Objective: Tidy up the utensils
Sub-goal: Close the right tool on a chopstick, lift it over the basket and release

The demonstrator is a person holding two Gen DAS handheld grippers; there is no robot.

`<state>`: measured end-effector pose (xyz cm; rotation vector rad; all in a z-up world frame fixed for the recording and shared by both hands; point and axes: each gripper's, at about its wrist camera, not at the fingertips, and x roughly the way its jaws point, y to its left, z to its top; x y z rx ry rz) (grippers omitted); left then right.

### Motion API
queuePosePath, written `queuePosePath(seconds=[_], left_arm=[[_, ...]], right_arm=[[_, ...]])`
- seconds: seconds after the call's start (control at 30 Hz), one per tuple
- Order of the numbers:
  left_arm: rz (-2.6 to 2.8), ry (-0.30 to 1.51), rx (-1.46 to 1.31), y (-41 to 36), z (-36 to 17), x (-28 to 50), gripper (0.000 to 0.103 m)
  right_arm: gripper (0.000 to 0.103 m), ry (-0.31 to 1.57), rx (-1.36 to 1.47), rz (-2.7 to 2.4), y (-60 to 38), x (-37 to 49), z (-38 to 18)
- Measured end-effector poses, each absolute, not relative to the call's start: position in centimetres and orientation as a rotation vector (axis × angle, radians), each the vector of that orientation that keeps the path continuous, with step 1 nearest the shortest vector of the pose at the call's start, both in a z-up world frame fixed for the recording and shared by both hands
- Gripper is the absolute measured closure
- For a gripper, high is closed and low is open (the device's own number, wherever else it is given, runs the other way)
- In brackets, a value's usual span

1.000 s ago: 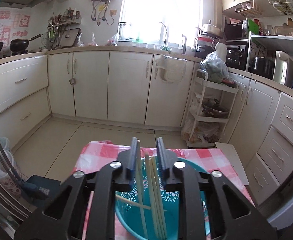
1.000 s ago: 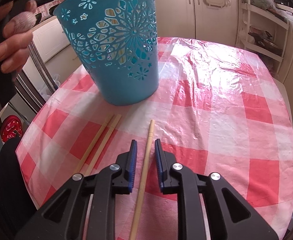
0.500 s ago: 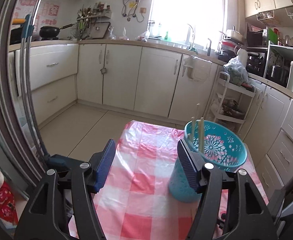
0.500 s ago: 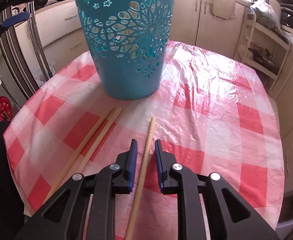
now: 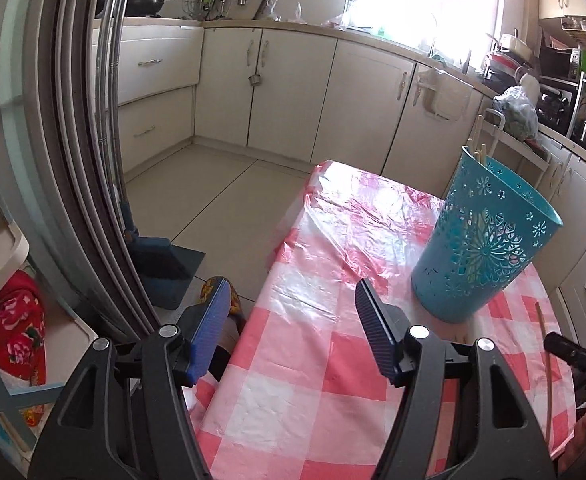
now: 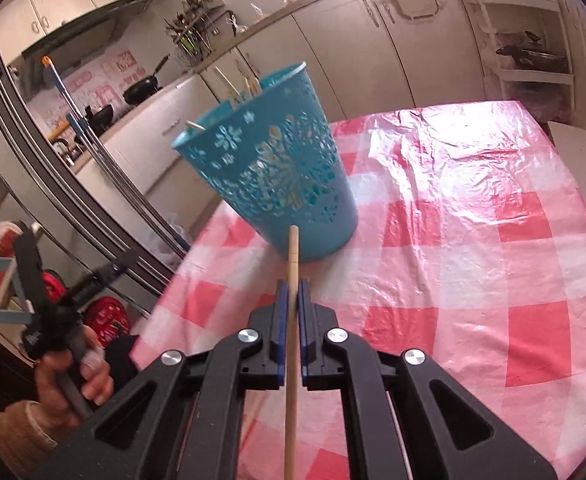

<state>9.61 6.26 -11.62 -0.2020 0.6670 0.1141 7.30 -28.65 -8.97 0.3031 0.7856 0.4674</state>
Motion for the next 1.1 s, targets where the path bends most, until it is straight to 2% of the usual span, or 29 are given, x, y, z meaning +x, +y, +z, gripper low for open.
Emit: queuePosePath(seconds=[0.33, 0.67, 0.87, 1.1], left_arm=[[0.057, 0.695, -0.203, 4.2, -12.2, 9.9, 0.041], [0.031, 0.698, -0.214, 3.2, -11.5, 9.3, 0.039], [0.016, 0.703, -0.200, 2.6, -11.1, 8.9, 0.034], [0.021, 0.726, -0.220, 3.1, -11.7, 9.3, 0.033]], right_arm=[[0.097, 0.619, 0.429, 0.577, -28.2, 7.8, -1.7], [0.097, 0.337, 0.425, 0.468, -25.6, 14.4, 7.0], [0.097, 0.238, 0.379, 0.289, -24.3, 18.1, 6.7], [0.097, 0.308, 0.275, 0.224, -22.8, 20.2, 3.4]])
